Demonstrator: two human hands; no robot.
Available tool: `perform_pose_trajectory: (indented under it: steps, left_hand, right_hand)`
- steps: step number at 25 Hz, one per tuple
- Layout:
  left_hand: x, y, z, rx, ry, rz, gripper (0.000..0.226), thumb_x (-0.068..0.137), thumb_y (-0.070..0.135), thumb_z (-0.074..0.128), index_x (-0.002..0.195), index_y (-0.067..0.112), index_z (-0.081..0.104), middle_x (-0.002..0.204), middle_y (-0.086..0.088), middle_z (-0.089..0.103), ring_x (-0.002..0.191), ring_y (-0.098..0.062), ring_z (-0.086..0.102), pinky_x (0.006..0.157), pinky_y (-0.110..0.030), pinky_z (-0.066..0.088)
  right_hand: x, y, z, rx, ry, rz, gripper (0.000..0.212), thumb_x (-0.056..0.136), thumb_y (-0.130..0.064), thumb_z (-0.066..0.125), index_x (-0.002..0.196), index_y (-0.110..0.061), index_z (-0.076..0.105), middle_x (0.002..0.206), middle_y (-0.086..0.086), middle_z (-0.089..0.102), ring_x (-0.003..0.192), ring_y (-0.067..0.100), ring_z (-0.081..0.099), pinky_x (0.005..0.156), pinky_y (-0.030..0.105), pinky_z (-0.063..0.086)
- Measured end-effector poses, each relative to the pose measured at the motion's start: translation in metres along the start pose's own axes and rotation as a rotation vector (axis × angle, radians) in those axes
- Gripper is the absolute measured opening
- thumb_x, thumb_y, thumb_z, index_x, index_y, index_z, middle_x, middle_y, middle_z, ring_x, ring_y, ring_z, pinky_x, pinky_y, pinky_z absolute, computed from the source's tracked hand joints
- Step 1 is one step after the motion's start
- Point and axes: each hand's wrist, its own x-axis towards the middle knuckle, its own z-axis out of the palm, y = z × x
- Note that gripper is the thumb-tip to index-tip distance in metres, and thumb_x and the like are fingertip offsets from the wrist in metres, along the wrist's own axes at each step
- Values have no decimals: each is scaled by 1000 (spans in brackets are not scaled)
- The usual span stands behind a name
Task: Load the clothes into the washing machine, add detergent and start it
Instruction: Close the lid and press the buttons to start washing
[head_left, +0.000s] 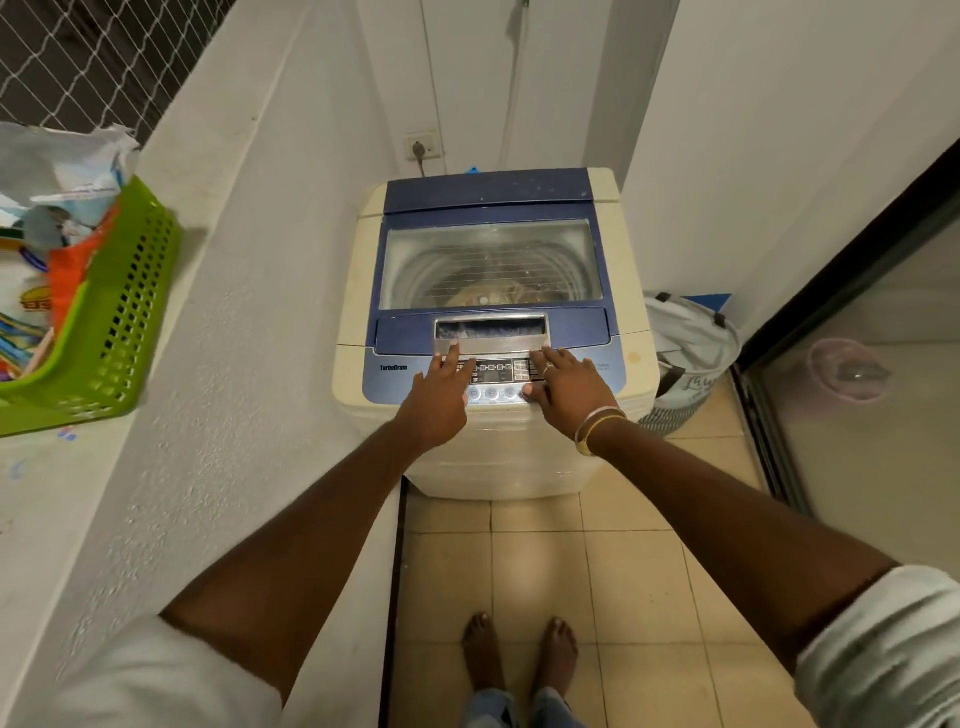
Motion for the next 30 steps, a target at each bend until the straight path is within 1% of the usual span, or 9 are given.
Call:
perform_pose_trajectory:
  steps: [2,3,5,6,8,10,15,22,30]
  left_hand:
    - [-19,11,8,-49,39,3,65,99,12,48,157,15,18,166,-10,1,152,-34,7,119,-55,18]
    - [-26,16,12,-57,44,-4,66,99,13,50,156,14,19,166,-10,2,152,-33,7,120,-54,18]
    - [-38,21,21,-77,45,-37,68,98,15,52,156,13,18,166,-10,4,152,-33,7,122,-52,17]
    - [-41,23,24,-84,43,-56,69,97,15,53,156,13,18,166,-10,5,152,-33,7,122,-52,17]
    - [-45,24,28,-64,38,-71,70,97,16,54,157,13,17,166,-10,4,152,-34,8,121,-52,16]
    - [-48,22,28,-13,23,-62,71,96,18,54,156,13,17,166,-11,4,152,-35,9,121,-52,17]
    - [-52,21,26,30,7,-61,72,98,27,55,157,14,16,166,-11,5,152,-35,10,120,-52,18]
    - [-60,22,28,-7,-17,-86,81,97,33,56,157,10,7,166,-12,2,152,-35,6,120,-51,15]
    - [-57,15,20,17,-6,-83,82,97,34,56,158,11,5,166,-10,-1,153,-33,5,121,-50,13]
  right_hand:
    - [-19,6,2,64,87,-45,36,101,-36,44,128,-20,62,141,7,54,125,28,51,104,43,42]
    - [-28,9,4,89,123,-23,29,99,-32,49,117,-20,68,131,6,62,115,28,59,96,39,48]
    - [-43,14,8,152,156,91,21,93,-21,58,111,-18,69,118,6,69,104,29,64,86,35,53]
    - [-49,15,9,180,155,139,26,90,-17,61,115,-18,66,119,6,68,105,28,64,88,35,52]
    - [-57,16,10,133,98,143,42,89,-19,63,130,-16,56,137,7,57,120,29,56,101,37,45]
    - [-59,16,9,34,22,107,57,92,-30,60,143,-11,42,154,7,37,139,27,37,115,43,32]
    - [-51,19,9,-44,-96,147,77,94,-50,51,153,-9,22,164,11,7,151,29,10,120,50,17]
    - [-43,27,2,-71,-177,158,81,91,-54,55,154,-14,21,164,6,3,151,29,2,120,53,13]
    - [-40,25,-8,-81,-243,157,80,91,-54,56,153,-16,22,165,4,5,150,31,12,116,59,21]
